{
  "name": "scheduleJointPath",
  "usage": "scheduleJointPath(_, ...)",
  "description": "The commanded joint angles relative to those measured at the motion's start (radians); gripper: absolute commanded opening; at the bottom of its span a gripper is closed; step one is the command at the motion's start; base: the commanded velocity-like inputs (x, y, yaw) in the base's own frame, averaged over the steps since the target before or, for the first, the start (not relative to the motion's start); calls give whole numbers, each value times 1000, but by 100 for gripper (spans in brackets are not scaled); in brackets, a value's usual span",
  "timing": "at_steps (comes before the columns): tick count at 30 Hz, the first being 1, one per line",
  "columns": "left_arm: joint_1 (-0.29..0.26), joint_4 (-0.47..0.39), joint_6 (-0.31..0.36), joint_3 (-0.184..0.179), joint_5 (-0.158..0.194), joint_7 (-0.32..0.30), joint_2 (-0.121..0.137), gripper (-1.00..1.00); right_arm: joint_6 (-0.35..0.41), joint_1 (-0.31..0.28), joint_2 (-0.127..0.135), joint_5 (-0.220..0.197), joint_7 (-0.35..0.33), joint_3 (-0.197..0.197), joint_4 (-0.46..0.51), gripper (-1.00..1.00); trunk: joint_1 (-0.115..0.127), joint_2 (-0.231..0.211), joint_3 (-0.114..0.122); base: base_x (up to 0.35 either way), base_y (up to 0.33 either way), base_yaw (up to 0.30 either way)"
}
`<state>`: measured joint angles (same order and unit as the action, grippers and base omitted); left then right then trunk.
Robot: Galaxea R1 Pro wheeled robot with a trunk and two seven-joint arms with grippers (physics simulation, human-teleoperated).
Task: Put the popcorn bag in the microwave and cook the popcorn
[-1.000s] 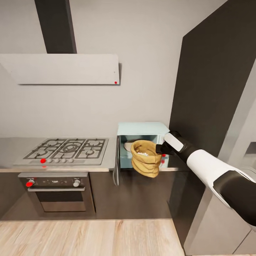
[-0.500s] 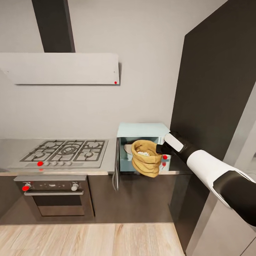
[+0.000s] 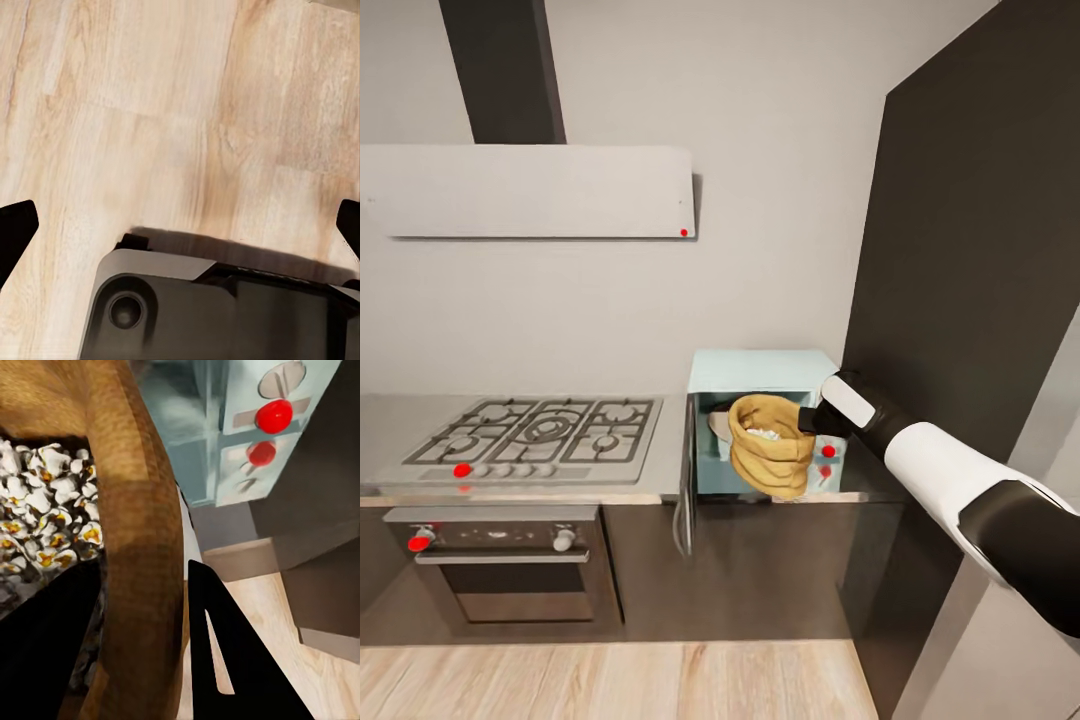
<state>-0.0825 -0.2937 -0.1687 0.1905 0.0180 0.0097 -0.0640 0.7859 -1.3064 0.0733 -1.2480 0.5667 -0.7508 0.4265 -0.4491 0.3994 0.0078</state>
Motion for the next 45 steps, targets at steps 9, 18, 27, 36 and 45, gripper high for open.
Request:
scheduleJointPath(9, 1, 1, -3, 1, 0, 1, 0, 100, 1, -1, -3, -10, 9, -7, 1, -100, -1, 1, 0, 53, 0, 0)
scheduleJointPath(18, -1, 1, -3, 1, 0, 1, 0, 100, 1, 1, -3, -10, 9, -8, 0, -100, -1, 1, 0, 60, 0, 0)
scheduleJointPath(27, 1, 1, -3, 1, 2, 1, 1, 100, 1, 1, -3, -10, 10, -7, 0, -100, -1, 1, 0, 71, 0, 0)
scheduleJointPath(36, 1, 1, -3, 1, 2, 1, 1, 100, 1, 1, -3, -10, 10, -8, 0, -100, -1, 1, 0, 0, 0, 0)
scheduleJointPath(45, 1, 0, -3, 1, 1, 1, -1, 100, 1, 1, -1, -10, 9, -8, 0, -100, -1, 1, 0, 0, 0, 0)
